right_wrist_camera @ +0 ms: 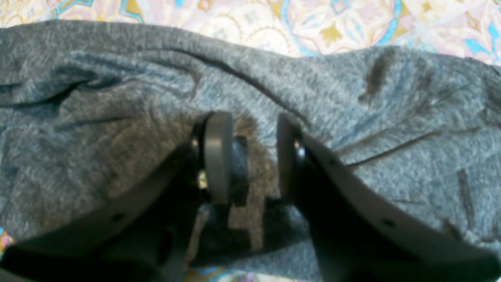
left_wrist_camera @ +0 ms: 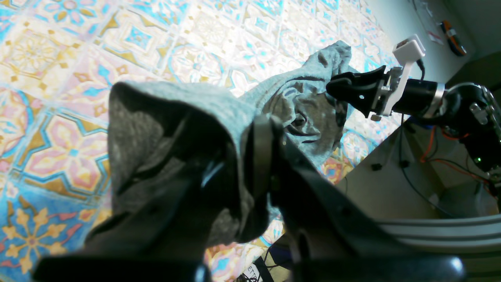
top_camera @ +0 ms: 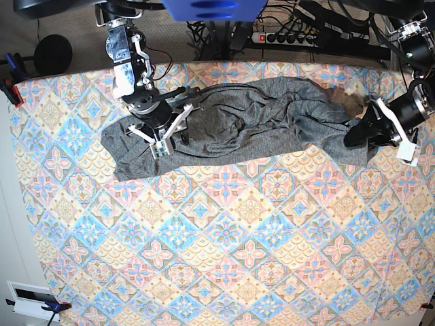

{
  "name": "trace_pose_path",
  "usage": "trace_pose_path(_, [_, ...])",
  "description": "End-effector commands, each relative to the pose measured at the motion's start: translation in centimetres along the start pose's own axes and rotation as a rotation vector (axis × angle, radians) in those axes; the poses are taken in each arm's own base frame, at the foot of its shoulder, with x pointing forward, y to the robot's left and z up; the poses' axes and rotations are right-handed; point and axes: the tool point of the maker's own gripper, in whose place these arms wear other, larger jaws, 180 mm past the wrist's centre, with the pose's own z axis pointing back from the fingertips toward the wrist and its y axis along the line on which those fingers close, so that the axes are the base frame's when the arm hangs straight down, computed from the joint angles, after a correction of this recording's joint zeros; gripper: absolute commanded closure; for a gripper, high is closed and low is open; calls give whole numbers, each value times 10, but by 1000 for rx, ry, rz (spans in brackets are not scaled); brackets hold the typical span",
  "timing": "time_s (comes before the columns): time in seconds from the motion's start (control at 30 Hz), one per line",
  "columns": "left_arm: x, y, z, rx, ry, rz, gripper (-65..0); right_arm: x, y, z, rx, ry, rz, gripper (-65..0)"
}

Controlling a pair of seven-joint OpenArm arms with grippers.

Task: Layout the t-shirt on the table in an organized manner, then fold the t-shirt properly
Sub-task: 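Lay the folded end onto the strip middle with the left gripper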

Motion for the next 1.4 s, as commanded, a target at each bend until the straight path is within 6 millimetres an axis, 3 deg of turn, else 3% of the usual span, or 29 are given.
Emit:
trace_pose_path(0.0, [12, -10, -4, -41, -31, -28, 0, 14, 0, 2, 2, -51, 0, -187])
trace_pose_path(0.1, [15, -26, -26, -122, -31, -40, 0, 15, -2, 2, -2, -51, -1, -187])
trace_pose_path(0.37, [31, -95, -103, -394, -42, 12, 0, 16, -37, 8, -87, -62, -38, -187])
trace_pose_path(0.53, [17, -123, -151, -449, 55, -6, 0, 17, -37, 9, -89, -64, -38, -187])
trace_pose_path(0.67, [-10, -125, -175, -443, 161, 11, 0, 16, -37, 9, -89, -62, -39, -187])
trace_pose_path(1.0, [-17, -110, -169, -408, 198, 11, 0, 19, -38, 8, -89, -68, -37, -187])
trace_pose_path(1.27, [-3, -110, -142, -500, 156, 45, 0, 18, -38, 8, -90, -67, -37, -187])
trace_pose_path(1.37, [1, -97, -127, -477, 128, 72, 0, 14, -39, 6, -90, -53, -41, -187])
